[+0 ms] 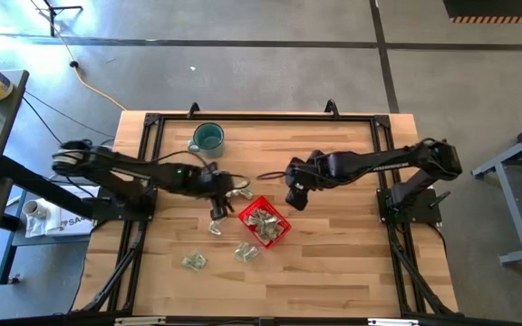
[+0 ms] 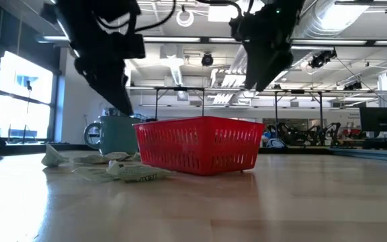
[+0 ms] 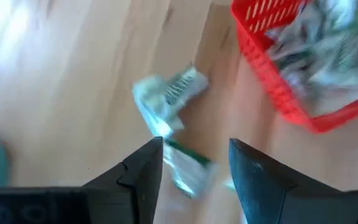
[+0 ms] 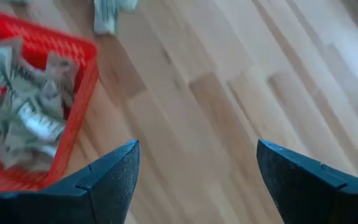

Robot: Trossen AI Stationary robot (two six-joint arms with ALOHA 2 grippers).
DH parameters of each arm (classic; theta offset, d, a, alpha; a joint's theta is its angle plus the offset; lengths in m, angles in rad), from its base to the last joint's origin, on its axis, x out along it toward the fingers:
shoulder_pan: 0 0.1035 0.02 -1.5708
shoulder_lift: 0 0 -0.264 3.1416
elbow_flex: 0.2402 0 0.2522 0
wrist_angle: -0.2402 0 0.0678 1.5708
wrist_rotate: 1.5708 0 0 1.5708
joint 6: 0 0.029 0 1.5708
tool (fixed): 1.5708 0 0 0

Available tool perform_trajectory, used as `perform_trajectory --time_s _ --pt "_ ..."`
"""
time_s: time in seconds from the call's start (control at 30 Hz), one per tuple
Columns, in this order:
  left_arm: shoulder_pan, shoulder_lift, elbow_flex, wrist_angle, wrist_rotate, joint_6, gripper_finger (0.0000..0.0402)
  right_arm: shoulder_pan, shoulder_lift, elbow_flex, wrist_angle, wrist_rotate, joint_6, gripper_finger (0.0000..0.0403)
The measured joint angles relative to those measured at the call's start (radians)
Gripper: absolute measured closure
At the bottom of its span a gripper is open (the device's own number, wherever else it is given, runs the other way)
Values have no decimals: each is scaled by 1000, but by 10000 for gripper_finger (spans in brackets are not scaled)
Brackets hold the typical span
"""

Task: Pick and place Stevia / Truvia into bins
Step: Put the white stevia packet into the basket

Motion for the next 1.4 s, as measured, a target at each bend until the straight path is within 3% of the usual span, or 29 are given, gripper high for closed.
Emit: perform_trajectory --time_s 0.13,0.3,0.57,0.73,0.9,1.13,1.4 --pt "82 93 2 136 90 312 186 40 -1 13 -68 -6 80 91" --pt "160 192 20 169 237 441 176 91 -2 16 -76 16 183 91" --pt "180 299 76 185 261 642 163 121 -2 15 -93 100 258 91" --pt "179 366 90 190 254 728 183 121 -2 15 -98 124 275 91" --pt "178 384 92 211 164 740 239 121 -2 15 -99 124 276 91" --pt "179 389 168 159 83 730 374 121 -2 15 -107 125 276 91" --pt "169 370 397 -127 115 521 357 134 -2 15 -162 123 265 91"
